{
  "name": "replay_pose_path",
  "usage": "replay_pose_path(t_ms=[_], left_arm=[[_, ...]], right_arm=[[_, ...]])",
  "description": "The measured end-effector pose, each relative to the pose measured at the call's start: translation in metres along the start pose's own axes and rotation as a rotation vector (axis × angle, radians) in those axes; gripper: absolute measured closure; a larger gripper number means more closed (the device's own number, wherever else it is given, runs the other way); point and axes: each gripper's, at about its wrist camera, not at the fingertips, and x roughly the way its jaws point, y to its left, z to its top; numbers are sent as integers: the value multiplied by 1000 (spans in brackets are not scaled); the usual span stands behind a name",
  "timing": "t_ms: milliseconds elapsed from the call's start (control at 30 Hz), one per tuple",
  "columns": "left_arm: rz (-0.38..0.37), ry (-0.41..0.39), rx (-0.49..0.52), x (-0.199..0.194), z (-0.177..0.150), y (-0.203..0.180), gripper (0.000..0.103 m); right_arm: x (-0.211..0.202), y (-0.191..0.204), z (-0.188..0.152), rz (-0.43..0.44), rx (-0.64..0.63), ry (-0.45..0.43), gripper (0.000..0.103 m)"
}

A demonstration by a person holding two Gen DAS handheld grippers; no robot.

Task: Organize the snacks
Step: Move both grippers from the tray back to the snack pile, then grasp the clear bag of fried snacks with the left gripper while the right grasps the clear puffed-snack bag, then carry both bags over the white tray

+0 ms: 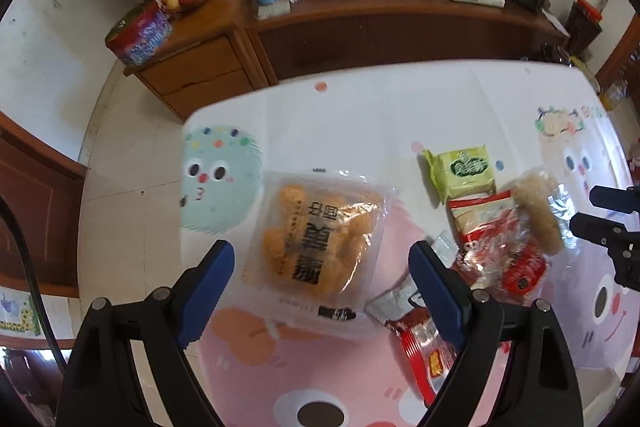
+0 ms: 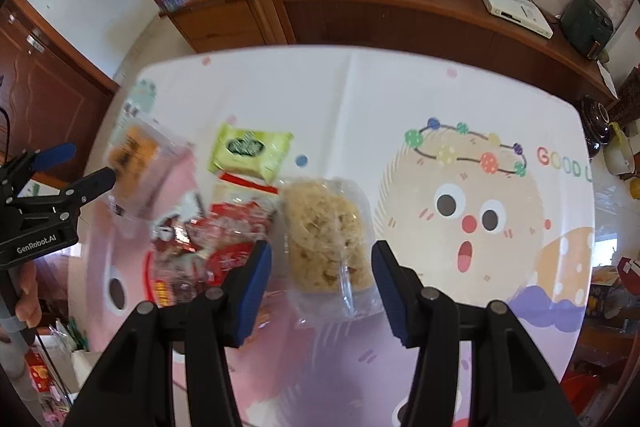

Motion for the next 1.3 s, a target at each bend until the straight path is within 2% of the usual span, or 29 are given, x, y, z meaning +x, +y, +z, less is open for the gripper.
replay_pose_path(t_ms=[233,433,567,633,767,900,1033,1167,1300], left_arm=[[12,72,1,38,2,1,15],[71,87,20,57,0,2,14],[45,121,-15,69,1,7,13],[31,110,-36,70,1,9,15],[3,92,-73,66,0,12,25],[38,44,-52,57,-6,9,36],[59,19,-81,39,-19,9,37],[53,-29,-84,4,-35,6,37],[6,-82,-103,-42,-51,8,37]], right_arm=[[27,4,-2,-11,-36,53,50],[39,3,-1,-37,-55,70,45],[44,5,-1,-47,-64,72,44],[46,6,-1,-53,-65,71,44],[47,10,-3,-73,-82,50,46],[39,19,-14,-137,-130,-13,48],[11,31,-27,-200,-184,-118,48],[-27,42,-44,-211,-200,-213,48],[-75,53,-69,-217,-209,-318,48]])
